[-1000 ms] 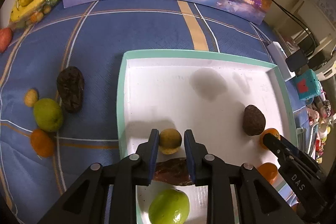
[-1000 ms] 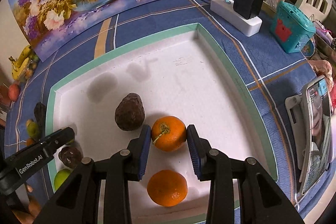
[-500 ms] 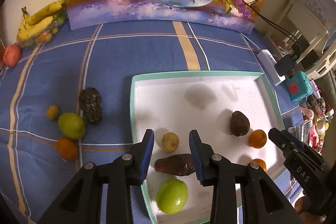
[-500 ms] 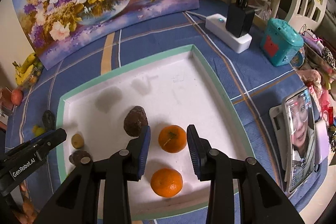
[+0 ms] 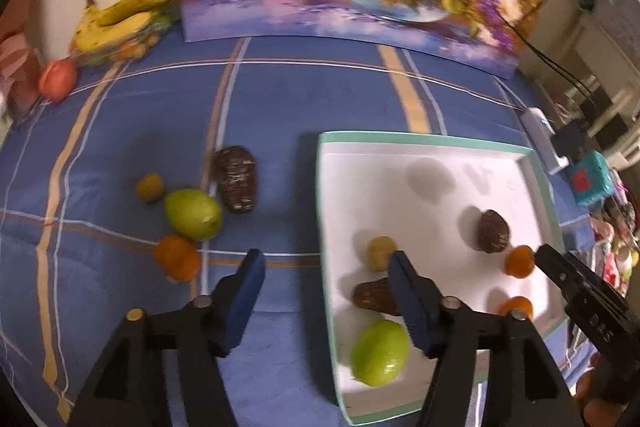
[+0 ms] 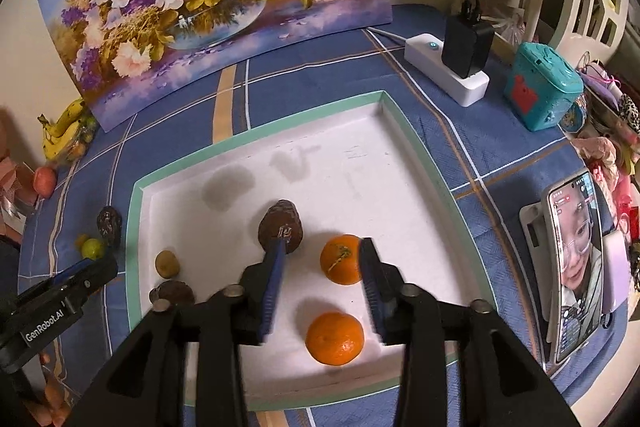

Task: Organize fruits
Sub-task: 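Withdraw both open tools from the tray toward the remaining fruit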

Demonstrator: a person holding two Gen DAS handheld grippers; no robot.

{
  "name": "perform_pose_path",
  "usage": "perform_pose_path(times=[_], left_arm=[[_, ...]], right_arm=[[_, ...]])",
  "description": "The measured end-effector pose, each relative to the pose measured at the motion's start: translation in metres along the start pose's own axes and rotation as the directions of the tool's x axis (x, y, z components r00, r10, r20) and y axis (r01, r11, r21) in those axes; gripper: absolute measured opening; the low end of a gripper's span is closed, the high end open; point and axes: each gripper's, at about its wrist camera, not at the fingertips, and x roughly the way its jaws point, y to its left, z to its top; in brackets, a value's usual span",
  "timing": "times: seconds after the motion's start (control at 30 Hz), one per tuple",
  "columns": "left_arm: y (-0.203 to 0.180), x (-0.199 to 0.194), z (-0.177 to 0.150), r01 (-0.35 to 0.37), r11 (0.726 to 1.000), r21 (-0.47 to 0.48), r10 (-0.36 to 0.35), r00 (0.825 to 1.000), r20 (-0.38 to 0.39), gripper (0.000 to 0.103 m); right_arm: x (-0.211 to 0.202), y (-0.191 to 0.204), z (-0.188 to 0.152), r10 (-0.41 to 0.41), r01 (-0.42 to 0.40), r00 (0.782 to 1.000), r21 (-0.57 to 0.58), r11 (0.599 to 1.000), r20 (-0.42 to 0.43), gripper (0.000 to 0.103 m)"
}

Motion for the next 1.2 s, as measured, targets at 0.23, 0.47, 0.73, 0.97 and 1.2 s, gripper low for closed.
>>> perform_pose_path(times=[0.23, 0.47, 0.73, 0.97, 1.2], left_arm=[[0.030, 0.006, -0.002, -0.089, 0.990, -0.108, 0.089, 0.996, 0.000, 0.101], [0.050, 0.003, -0.005, -0.135, 0.975, -0.178, 0.144, 0.989, 0.037, 0.103], [0.058, -0.002, -0.005, -0.178, 0.966, -0.185, 0.191, 0.980, 0.053, 0.103], [0.054, -0.011, -0.002, -0.261, 0.951, -0.164, 0.279, 0.956, 0.096, 0.103], [0.050, -0.017, 0.000, -0.353, 0.919, -0.176, 0.372, 0.924, 0.092, 0.103]], right_arm=[[0.003, 0.014, -0.003, 0.011, -0.010, 1.000, -0.057, 0.998, 0.001, 0.074], [0.003, 0.035, -0.006, 0.025, -0.021, 0.999, -0.161, 0.987, 0.028, 0.081], [0.003, 0.045, -0.009, 0.037, -0.027, 0.998, -0.196, 0.980, 0.047, 0.098], [0.003, 0.048, -0.010, 0.052, -0.042, 0.997, -0.194, 0.980, 0.048, 0.098], [0.005, 0.052, -0.010, 0.061, -0.051, 0.997, -0.202, 0.978, 0.044, 0.098]])
